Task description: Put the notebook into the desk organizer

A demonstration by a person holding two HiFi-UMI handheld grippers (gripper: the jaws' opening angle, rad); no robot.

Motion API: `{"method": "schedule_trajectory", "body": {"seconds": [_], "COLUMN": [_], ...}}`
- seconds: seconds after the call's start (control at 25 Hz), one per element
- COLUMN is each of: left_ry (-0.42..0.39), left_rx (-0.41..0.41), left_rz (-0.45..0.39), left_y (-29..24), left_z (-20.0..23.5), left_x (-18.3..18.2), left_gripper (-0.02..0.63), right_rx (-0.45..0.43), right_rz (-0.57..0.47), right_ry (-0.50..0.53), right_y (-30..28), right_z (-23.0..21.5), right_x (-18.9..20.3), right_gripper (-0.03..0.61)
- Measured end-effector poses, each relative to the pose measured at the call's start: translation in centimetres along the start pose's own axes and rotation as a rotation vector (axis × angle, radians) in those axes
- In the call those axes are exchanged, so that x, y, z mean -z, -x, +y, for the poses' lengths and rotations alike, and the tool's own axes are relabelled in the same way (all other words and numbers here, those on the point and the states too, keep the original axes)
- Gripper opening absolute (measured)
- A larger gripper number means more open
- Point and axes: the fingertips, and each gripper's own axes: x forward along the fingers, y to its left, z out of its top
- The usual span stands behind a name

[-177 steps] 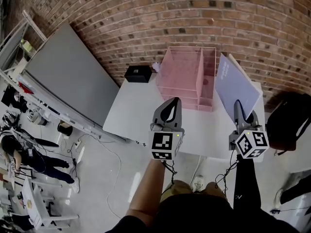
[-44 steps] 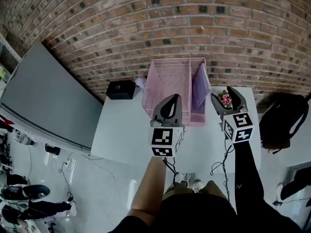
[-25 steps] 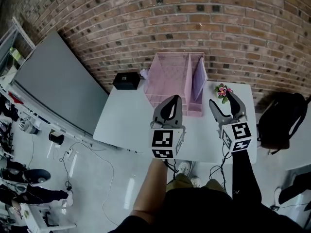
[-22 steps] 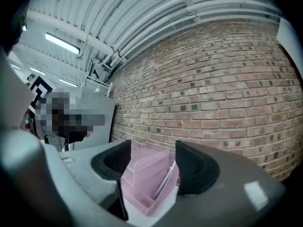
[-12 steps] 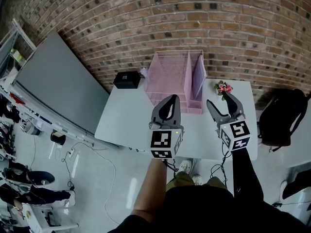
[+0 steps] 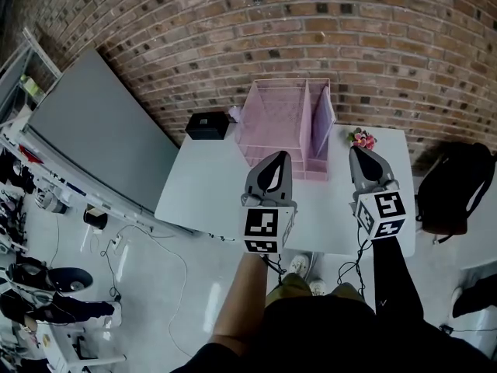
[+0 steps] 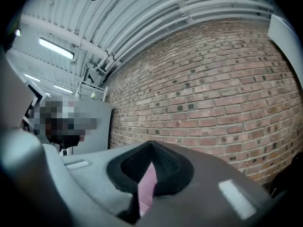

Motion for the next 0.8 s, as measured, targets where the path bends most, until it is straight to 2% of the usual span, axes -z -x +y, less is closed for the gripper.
{"method": "schedule_trajectory", "body": {"seconds": [0.12,0.28,0.8], "left_ry": [0.001,0.007,0.021], "left_rx": [0.003,0.007,0.004], "left_rz": [-0.002,-0.003,-0.004], "left_y": [0.1,0.2,-0.7], "left_z": [-0.2,-0.3,-0.2], "left_x": [0.0,0.0,0.0], "left_gripper": [0.008,0.008,0.008], "right_rx": [0.01,-0.005,-0.043], "right_rz": [-0.009,-0.012,0.013], "right_ry": [-0.014,0.057,0.049], "right_y": [0.2,0.4,-0.2], "right_z": [-0.2,0.5,1.1], "right_x": [-0.2,-0.5,0.4], "right_gripper": [-0.002,-0.002,-0.002]}}
